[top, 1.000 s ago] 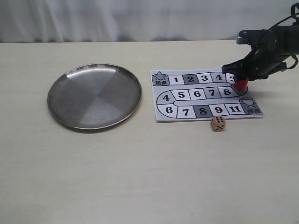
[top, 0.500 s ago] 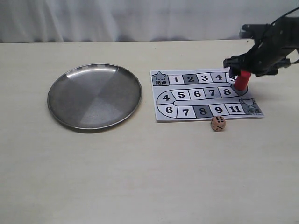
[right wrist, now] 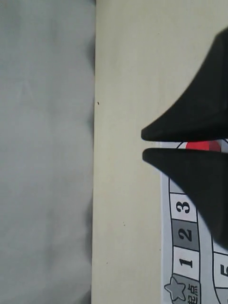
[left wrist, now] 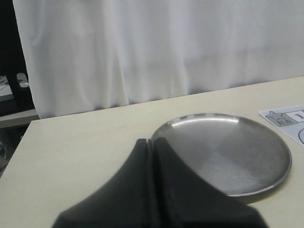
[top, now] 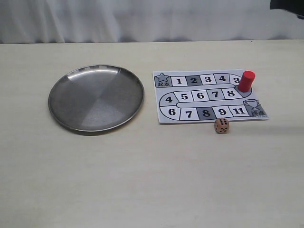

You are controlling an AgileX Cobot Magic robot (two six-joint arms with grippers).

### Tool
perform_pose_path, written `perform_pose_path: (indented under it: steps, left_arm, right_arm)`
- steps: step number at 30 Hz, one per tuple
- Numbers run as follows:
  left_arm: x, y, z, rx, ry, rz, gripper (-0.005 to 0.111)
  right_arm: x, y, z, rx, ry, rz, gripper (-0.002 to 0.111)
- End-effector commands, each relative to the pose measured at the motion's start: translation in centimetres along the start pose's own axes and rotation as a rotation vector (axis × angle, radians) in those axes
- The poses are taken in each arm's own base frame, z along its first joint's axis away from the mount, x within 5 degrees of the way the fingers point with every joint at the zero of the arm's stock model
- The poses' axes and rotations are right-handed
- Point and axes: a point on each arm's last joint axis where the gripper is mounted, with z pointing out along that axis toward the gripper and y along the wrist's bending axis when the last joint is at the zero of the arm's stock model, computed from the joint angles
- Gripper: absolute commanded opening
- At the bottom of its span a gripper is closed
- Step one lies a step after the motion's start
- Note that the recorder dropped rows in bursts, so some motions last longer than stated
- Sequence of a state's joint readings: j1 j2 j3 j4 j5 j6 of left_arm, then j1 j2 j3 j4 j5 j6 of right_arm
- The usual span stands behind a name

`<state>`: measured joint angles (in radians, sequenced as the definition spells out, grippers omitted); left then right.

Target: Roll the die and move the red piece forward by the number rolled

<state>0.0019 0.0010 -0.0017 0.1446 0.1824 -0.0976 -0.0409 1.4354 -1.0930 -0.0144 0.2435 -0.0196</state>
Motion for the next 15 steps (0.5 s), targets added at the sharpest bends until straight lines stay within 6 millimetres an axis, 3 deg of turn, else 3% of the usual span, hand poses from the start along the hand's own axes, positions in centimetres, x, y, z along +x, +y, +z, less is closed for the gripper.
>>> perform_pose_path:
  steps: [1, 9, 15]
  left_arm:
    - [0.0, 0.0, 0.0, 0.003, -0.008, -0.001, 0.0]
    - [0.0, 0.0, 0.0, 0.003, -0.008, -0.001, 0.0]
    - [0.0, 0.0, 0.0, 0.003, -0.008, -0.001, 0.0]
  right_arm:
    - [3.6, 0.1, -4.7, 0.005, -0.191, 0.007, 0.004]
    - [14.5, 0.4, -10.9, -0.02, -0.45, 0.153, 0.004]
    - [19.8, 0.7, -13.9, -0.027, -0.557, 0.144, 0.004]
